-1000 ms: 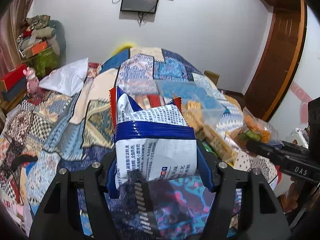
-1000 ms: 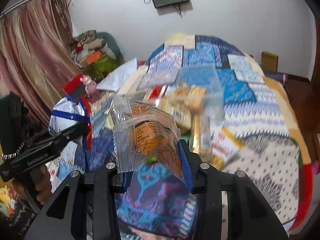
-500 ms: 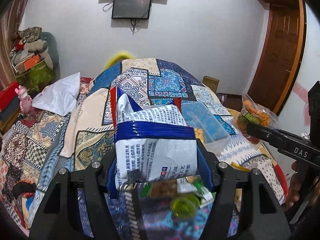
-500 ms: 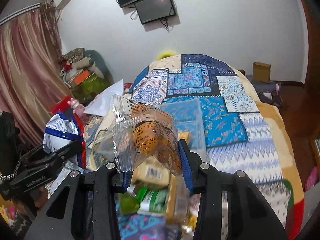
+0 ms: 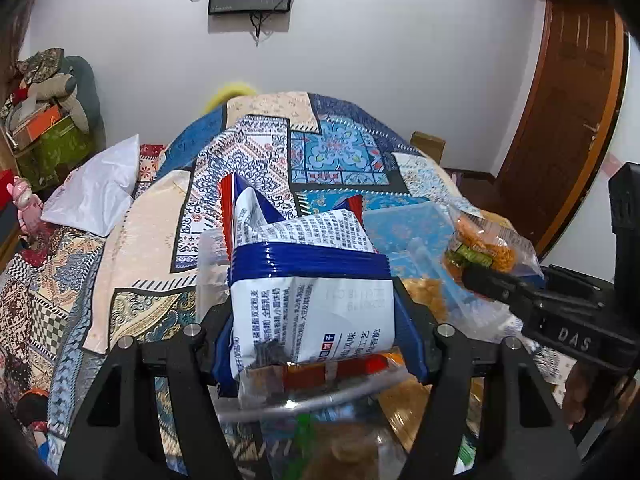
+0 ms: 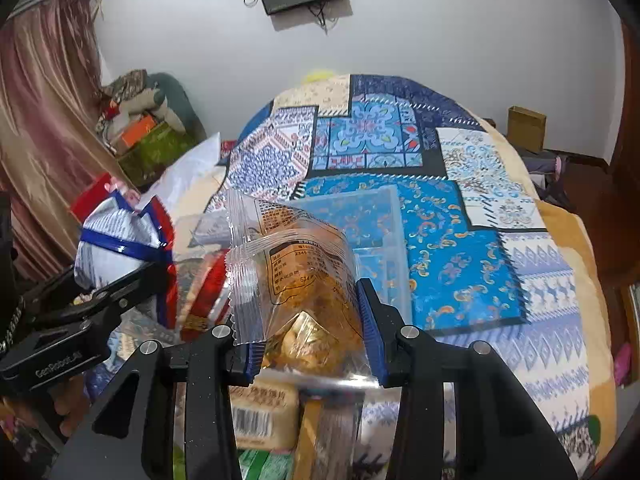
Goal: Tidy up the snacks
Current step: 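Carry both bags over the clear box and release them inside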
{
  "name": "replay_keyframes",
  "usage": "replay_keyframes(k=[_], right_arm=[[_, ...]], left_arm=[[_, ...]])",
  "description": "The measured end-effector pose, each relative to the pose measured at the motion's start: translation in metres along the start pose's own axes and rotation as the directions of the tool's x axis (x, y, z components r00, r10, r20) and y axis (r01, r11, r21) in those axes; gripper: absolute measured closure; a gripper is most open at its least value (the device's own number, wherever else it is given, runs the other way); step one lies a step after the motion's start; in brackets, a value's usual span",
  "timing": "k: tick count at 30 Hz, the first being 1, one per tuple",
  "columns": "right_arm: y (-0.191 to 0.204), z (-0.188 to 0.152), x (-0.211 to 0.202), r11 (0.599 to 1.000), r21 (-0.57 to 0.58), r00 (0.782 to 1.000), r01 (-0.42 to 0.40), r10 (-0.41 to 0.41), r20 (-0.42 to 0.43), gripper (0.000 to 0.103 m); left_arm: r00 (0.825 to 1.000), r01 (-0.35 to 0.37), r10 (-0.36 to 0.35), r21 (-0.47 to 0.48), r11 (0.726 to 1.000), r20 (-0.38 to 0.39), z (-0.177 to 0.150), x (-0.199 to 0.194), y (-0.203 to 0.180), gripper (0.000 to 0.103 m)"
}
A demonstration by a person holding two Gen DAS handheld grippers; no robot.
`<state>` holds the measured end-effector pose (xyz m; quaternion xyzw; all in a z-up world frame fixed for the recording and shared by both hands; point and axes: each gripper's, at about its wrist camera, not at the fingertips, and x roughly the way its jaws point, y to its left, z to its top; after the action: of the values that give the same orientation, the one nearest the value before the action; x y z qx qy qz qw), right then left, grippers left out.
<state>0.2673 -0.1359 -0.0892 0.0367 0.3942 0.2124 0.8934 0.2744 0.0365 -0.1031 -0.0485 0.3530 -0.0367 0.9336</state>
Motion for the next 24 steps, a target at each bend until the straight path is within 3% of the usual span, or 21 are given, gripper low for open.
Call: replay_keyframes(k=[9,11,19,24], right_arm=[[0.000,-0.006,0.023,0.999,-0.025,0.998,0.020,-0.021,-0.061,0.062],[-0.001,-0.007,0.023,0.999,-0.026,0.997,0.024,-0.026,-0.070,0.055],[-0.001,-0.013,-0.005,0.999,-0.027,0.998,0.024,-0.025,-0.057,0.039],[-0.001,-0.015,-0.033,1.000,-0.021,1.000,0.018,-0.018,-0.018,0.039]], left_arm=[[0.997,-0.018,0.015,-0.044,0.999,-0.080,-0.001,0.039,0.007,0.034],[0.996,-0.013,0.008,-0.060,0.998,-0.094,-0.002,0.040,0.010,0.032],[0.998,-0.010,0.007,-0.064,0.998,-0.056,-0.003,0.006,0.009,0.028],[0.999,-0.022,0.021,-0.030,0.999,-0.032,-0.009,-0.030,0.000,0.023]])
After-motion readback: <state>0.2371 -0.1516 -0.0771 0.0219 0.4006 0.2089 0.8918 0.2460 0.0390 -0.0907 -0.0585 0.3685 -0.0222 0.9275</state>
